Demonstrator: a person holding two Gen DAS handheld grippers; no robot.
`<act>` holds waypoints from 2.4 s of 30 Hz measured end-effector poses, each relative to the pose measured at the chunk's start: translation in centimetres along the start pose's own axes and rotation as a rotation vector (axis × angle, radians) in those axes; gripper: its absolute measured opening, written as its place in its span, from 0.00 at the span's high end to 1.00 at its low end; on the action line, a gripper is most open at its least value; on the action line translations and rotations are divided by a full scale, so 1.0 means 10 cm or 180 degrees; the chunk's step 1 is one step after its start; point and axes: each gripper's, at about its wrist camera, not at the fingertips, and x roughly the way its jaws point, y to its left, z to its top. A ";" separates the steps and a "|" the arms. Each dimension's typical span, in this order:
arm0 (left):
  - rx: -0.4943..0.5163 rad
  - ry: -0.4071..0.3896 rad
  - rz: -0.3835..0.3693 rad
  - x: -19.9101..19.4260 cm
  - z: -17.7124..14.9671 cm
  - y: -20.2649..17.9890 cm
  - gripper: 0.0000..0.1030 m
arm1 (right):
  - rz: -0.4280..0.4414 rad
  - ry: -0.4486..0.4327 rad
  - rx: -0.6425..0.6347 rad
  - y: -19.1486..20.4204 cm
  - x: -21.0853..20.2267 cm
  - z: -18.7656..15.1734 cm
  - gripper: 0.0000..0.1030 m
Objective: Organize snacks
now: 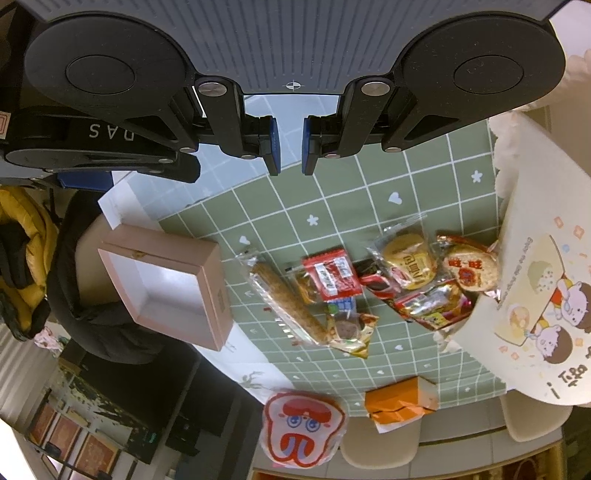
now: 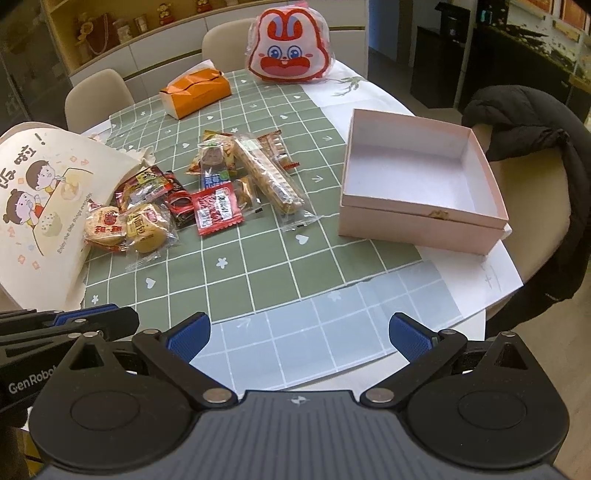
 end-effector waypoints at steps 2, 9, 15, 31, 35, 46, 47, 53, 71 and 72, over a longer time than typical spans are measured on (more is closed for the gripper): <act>0.0000 0.0000 0.0013 0.00 0.00 0.00 0.84 | -0.0005 0.0004 0.0031 -0.03 0.00 0.00 0.00; 0.0022 0.0001 0.0016 0.00 0.01 -0.02 0.84 | 0.0010 0.0007 0.0046 -0.03 0.00 -0.01 0.00; 0.0019 0.0013 0.0026 0.01 0.01 -0.03 0.84 | 0.0000 0.0022 0.0082 -0.07 0.00 -0.02 0.00; -0.0056 0.0008 0.0056 0.00 -0.02 0.05 0.84 | 0.0002 0.0029 0.0045 -0.02 0.02 -0.03 0.00; -0.0073 0.0014 0.0057 0.01 -0.01 0.06 0.84 | -0.0010 0.0031 0.0017 0.00 0.03 -0.03 0.00; -0.0200 0.0135 0.0115 0.15 0.03 0.23 0.84 | 0.0008 -0.0018 0.0017 0.03 0.09 0.02 0.00; -0.0257 0.0150 0.0115 0.17 0.04 0.28 0.84 | 0.0019 -0.0067 0.0006 0.03 0.10 0.04 0.00; -0.0805 0.0141 0.0118 0.39 0.22 0.90 0.84 | 0.0290 -0.0851 -0.0302 0.15 0.17 0.21 0.00; -0.1133 -0.0216 0.0811 0.66 0.66 2.09 0.82 | 0.1363 -0.0032 -0.1681 2.12 2.24 1.70 0.00; -0.1119 -0.0215 0.0805 0.69 0.68 2.11 0.82 | 0.1313 -0.0002 -0.1757 2.27 2.38 1.73 0.00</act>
